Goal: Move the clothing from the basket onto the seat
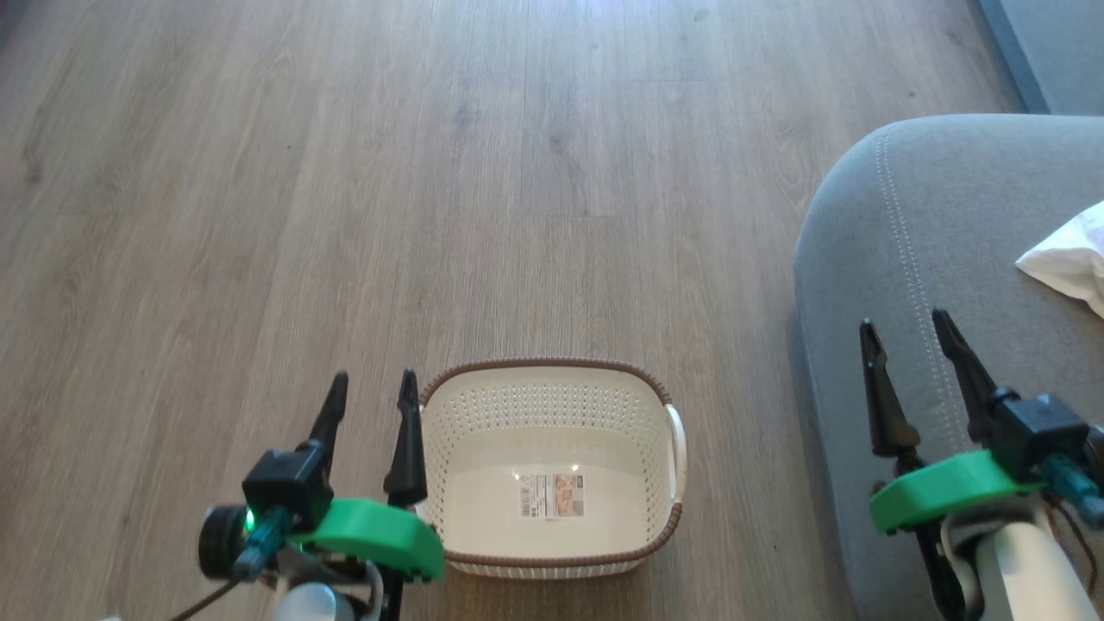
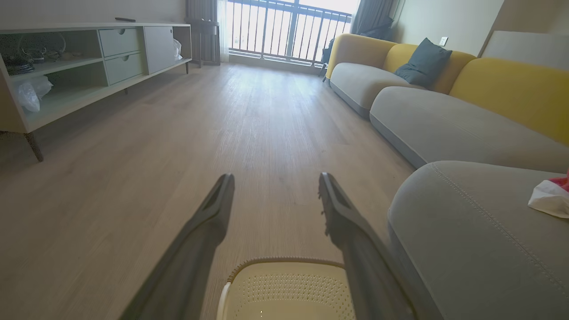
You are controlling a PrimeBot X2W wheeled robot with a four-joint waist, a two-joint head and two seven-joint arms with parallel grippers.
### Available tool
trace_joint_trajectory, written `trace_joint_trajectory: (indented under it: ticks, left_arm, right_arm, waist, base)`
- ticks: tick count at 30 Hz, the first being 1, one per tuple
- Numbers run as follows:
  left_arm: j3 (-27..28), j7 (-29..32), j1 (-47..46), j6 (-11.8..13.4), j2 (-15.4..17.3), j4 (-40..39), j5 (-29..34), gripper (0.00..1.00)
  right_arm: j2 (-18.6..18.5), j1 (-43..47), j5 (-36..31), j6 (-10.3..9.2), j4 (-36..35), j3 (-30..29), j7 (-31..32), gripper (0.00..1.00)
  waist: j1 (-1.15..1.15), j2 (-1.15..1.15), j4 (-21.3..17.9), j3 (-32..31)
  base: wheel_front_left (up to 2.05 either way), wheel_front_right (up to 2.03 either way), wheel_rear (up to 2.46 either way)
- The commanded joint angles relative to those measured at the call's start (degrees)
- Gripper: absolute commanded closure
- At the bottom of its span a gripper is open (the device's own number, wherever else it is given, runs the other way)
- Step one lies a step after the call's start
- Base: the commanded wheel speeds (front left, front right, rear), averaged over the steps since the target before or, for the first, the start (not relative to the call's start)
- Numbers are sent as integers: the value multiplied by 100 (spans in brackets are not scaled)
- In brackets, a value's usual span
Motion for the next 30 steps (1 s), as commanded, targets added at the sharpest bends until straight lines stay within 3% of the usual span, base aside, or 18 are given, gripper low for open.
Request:
trace_joint_trajectory:
  ticks: [1, 10, 30]
  left_arm:
    - [172, -28, -7, -47, -21, -146, -159, 0]
    - [395, -28, 151, -330, -21, 9, -116, 0]
    - [477, -28, 195, -371, -21, -66, -184, 0]
  right_arm:
    - [42, 5, -183, -2, -195, 15, -6, 0]
    - [228, 279, -314, -2, -299, -98, -6, 0]
    - [237, 272, -370, -2, -363, -33, -6, 0]
  waist:
    - [1, 0, -23, -8]
    - [1, 0, -157, -37]
    - [1, 0, -194, -39]
  base:
    - [0, 0, 0]
    - [0, 0, 0]
    - [0, 0, 0]
